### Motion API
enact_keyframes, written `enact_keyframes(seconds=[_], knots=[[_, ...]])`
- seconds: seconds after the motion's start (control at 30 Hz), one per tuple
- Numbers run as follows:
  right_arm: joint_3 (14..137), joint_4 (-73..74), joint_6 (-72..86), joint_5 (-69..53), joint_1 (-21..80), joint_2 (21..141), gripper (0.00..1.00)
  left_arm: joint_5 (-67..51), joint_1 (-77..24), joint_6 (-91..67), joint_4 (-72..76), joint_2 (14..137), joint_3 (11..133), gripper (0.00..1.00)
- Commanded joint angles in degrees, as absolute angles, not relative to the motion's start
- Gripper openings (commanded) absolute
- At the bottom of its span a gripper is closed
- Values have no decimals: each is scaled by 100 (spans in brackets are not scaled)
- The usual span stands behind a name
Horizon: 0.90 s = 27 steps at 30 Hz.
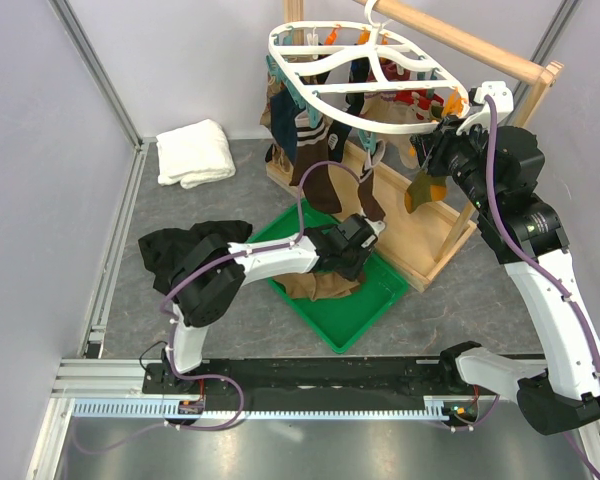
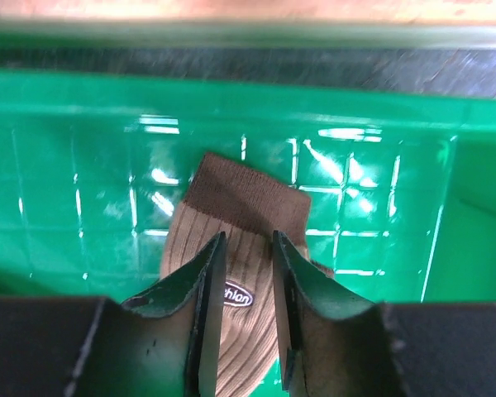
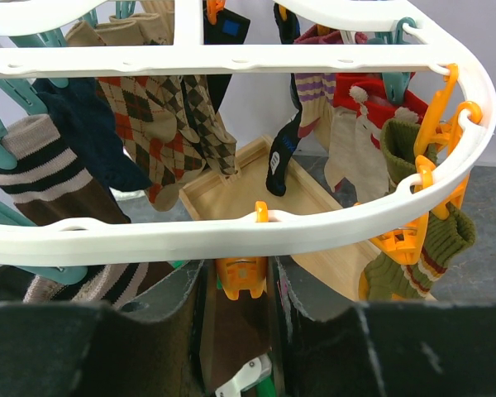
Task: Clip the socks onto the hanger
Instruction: Adjust the sock in the bin.
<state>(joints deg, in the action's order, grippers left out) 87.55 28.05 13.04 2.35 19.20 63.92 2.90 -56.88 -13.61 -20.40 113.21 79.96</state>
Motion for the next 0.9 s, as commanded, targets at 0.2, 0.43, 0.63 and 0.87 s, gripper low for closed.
enact_keyframes(seconds=[0.2, 0.43, 0.63, 0.87], knots=[[8684, 3199, 1248, 53, 1951, 6451, 0, 553, -5933, -554, -2065, 11619, 8578, 36], [8666, 3199, 1248, 44, 1942, 6460, 0, 563, -6055, -9, -2338, 11812, 8771, 37], [8657, 3217, 1230, 62, 1951, 6451, 0, 185, -6214, 597, -2347, 11971, 8877, 37], [8666, 3234, 1213, 88, 1942, 6434, 0, 202, -6284, 642, -2355, 11822, 8833, 38]])
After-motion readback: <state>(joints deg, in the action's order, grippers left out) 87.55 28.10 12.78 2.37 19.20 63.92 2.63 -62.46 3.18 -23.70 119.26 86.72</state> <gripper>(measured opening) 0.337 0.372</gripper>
